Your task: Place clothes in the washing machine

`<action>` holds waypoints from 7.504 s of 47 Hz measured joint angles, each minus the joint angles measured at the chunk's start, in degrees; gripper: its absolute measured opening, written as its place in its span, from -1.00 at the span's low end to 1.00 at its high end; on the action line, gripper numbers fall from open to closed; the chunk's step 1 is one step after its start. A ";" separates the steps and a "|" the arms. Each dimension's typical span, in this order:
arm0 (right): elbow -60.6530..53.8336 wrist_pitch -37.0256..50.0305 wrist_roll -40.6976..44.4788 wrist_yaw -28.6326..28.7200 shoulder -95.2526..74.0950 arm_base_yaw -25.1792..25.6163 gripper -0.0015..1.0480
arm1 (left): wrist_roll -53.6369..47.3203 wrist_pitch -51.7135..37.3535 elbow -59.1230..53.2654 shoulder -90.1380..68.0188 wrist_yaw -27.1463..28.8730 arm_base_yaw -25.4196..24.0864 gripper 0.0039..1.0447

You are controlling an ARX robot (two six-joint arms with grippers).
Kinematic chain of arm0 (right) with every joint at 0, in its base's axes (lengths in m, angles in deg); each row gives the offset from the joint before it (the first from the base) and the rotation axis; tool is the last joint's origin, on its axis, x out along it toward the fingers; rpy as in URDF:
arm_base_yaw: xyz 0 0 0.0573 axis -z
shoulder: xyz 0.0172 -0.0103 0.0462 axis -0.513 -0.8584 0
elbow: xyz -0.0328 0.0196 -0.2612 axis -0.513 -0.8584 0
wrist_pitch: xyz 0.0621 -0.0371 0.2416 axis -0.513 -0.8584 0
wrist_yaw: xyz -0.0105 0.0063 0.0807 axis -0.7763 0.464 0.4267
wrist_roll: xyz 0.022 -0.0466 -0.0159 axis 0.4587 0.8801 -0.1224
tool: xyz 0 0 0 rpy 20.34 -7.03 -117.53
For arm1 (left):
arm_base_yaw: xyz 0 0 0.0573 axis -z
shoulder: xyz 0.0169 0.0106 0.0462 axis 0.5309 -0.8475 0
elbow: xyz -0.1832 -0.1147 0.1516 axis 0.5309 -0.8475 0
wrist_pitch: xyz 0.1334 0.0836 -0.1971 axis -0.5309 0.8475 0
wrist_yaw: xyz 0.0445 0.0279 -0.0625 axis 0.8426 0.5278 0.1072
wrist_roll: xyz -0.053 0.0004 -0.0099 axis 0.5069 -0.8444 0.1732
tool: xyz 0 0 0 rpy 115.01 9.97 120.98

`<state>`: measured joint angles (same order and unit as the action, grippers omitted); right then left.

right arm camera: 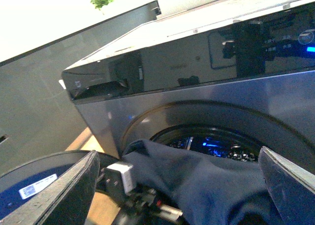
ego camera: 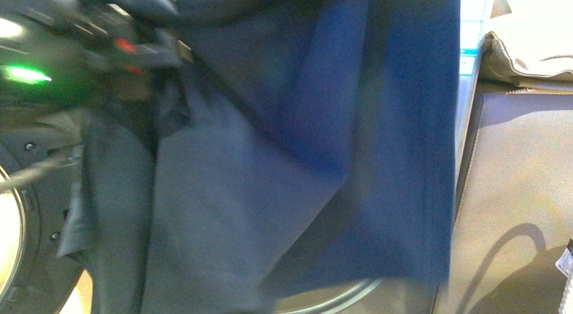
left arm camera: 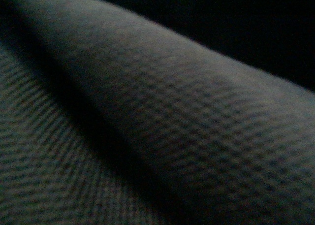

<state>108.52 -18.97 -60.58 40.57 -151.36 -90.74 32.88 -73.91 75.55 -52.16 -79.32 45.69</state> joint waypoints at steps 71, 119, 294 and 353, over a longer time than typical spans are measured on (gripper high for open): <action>-25.55 10.08 14.47 -21.31 23.54 3.34 0.85 | -1.64 3.08 17.84 -21.90 8.11 6.40 -0.88; -72.28 10.47 16.28 32.22 58.82 49.94 -0.95 | -1.62 9.11 36.96 -39.91 9.97 3.23 -0.88; -86.09 13.57 16.31 41.38 69.42 59.71 -0.95 | -4.26 45.62 88.00 -72.94 5.35 1.14 0.88; -86.09 13.57 16.31 41.38 69.42 59.71 -0.95 | -1.77 12.39 6.80 -7.45 -1.27 1.01 0.88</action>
<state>22.42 -5.39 -44.27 81.95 -81.94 -31.03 31.11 -61.52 82.35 -59.61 -80.59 46.70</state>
